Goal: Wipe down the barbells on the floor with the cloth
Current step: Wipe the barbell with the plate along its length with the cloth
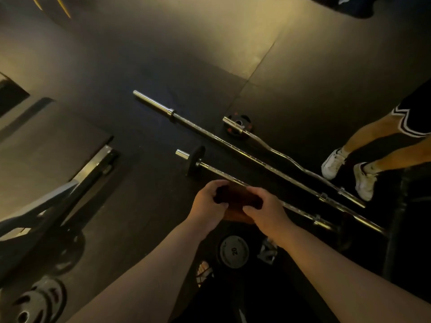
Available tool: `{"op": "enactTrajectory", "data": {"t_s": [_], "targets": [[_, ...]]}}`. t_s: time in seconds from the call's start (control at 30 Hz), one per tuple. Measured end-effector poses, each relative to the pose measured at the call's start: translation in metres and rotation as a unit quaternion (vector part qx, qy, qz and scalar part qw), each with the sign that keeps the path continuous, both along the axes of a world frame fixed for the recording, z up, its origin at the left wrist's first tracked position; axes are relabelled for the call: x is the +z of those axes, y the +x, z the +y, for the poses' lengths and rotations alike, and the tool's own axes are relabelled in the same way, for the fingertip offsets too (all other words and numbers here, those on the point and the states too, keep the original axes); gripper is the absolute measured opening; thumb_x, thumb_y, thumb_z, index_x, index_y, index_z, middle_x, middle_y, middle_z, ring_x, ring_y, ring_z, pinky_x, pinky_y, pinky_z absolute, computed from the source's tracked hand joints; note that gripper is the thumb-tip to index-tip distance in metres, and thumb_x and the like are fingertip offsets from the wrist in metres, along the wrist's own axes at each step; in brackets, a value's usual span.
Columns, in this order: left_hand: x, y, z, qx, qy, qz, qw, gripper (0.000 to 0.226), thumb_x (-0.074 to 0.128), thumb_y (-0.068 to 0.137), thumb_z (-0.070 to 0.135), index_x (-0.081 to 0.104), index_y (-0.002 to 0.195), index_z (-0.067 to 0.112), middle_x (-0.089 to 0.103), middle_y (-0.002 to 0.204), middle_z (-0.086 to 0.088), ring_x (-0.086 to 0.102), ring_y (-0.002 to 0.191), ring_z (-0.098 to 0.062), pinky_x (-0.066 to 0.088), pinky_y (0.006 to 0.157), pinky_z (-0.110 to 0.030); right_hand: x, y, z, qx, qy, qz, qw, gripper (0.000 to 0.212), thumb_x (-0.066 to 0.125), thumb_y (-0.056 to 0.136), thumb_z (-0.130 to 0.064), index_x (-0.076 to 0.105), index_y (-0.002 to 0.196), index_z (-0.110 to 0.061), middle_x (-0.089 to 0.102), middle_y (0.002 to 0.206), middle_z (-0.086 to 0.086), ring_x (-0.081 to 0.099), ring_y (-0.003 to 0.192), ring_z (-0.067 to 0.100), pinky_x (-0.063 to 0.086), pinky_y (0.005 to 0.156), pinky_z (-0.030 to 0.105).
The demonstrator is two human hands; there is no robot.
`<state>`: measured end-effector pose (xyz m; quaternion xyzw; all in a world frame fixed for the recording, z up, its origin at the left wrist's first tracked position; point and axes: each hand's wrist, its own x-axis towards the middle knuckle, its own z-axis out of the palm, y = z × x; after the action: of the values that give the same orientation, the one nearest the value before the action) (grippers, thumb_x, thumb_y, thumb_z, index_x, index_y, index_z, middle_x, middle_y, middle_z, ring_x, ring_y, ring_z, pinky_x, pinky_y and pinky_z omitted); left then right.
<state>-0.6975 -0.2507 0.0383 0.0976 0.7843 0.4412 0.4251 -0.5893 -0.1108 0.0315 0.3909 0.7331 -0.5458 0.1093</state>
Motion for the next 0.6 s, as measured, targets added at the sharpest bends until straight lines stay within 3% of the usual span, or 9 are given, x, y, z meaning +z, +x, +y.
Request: {"op": "enactTrajectory", "data": {"t_s": [0.07,0.17,0.3,0.4,0.6], "targets": [[-0.012,-0.009,0.010,-0.056,-0.048,0.040,0.996,0.045,0.063,0.094,0.011,0.056,0.127,0.039,0.057,0.114,0.014,0.058,0.108,-0.010,0.056,0.094,-0.038,-0.012,-0.006,0.013,0.015,0.021,-0.025,0.999,0.052,0.064,0.097,-0.015,0.048,0.144,-0.031,0.050,0.141,-0.004,0.048,0.129,0.013,0.045,0.101,0.031],[-0.027,-0.020,0.031,-0.079,-0.088,0.045,0.992,0.035,0.065,0.094,0.019,0.057,0.123,0.038,0.057,0.108,0.014,0.058,0.100,-0.006,0.056,0.093,-0.037,-0.030,-0.013,0.034,0.024,0.014,-0.053,0.998,0.048,0.063,0.098,-0.021,0.049,0.142,-0.035,0.049,0.140,-0.005,0.049,0.131,0.017,0.045,0.098,0.030],[-0.045,-0.032,0.066,-0.057,-0.096,0.031,0.993,0.027,0.061,0.098,0.026,0.055,0.123,0.035,0.058,0.107,0.012,0.059,0.094,-0.005,0.057,0.087,-0.034,-0.051,-0.029,0.068,0.009,0.002,-0.076,0.997,0.033,0.056,0.102,-0.027,0.052,0.135,-0.032,0.053,0.117,-0.012,0.054,0.112,0.012,0.051,0.093,0.033],[-0.062,-0.045,0.098,-0.012,-0.110,-0.006,0.994,0.022,0.062,0.097,0.028,0.055,0.118,0.033,0.061,0.104,0.009,0.063,0.093,-0.008,0.060,0.085,-0.035,-0.072,-0.044,0.098,-0.007,0.004,-0.081,0.997,0.021,0.054,0.103,-0.034,0.054,0.123,-0.032,0.056,0.108,-0.011,0.056,0.098,0.007,0.056,0.088,0.033],[-0.105,-0.072,0.143,0.028,-0.110,-0.125,0.986,0.029,0.062,0.095,0.013,0.056,0.107,0.039,0.058,0.109,0.006,0.069,0.092,-0.016,0.063,0.070,-0.032,-0.115,-0.068,0.144,0.015,-0.023,-0.099,0.995,0.024,0.060,0.099,-0.018,0.058,0.110,-0.039,0.059,0.110,-0.014,0.060,0.105,0.008,0.057,0.092,0.035]]}}
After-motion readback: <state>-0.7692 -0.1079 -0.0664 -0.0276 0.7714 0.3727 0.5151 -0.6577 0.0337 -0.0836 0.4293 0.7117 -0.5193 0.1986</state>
